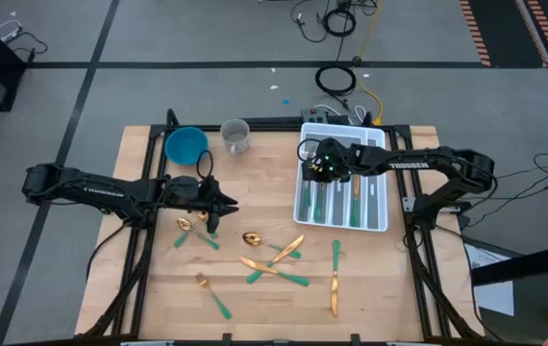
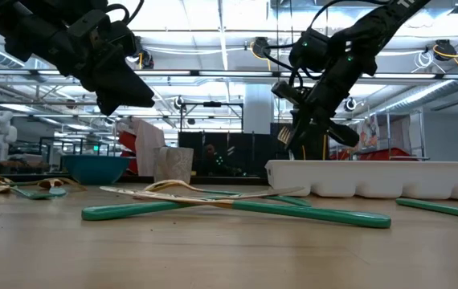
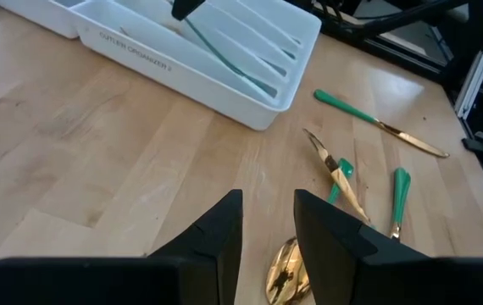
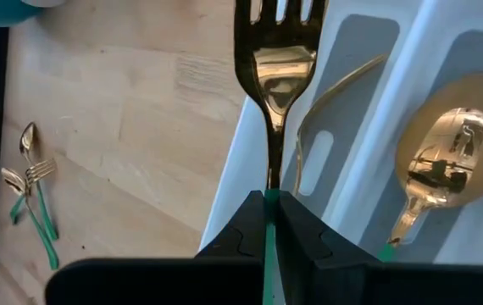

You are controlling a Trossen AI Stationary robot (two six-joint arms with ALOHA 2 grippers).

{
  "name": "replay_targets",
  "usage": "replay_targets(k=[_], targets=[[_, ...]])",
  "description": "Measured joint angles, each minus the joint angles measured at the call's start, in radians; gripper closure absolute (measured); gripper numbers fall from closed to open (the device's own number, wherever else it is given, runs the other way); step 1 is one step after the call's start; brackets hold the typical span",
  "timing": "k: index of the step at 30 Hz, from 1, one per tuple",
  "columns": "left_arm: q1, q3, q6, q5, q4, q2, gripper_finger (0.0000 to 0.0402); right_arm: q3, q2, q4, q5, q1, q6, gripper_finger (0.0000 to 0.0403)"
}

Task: Sort silverware
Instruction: Put the green fork into the white silverware organizer

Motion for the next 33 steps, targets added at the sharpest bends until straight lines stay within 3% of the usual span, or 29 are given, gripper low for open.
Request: replay_targets(k=[21, 33], targets=[[0.0, 0.0, 0.016, -0.001, -0.002, 0.0, 0.0287, 0.002, 0.156, 0.055, -0.012, 0.013, -0.008, 0.0398], [-0.001, 0.0, 0.016, -0.001, -0.052, 0.0, 0.0287, 0.005, 0.156, 0.057, -0.011, 0.014, -0.021, 0.032]])
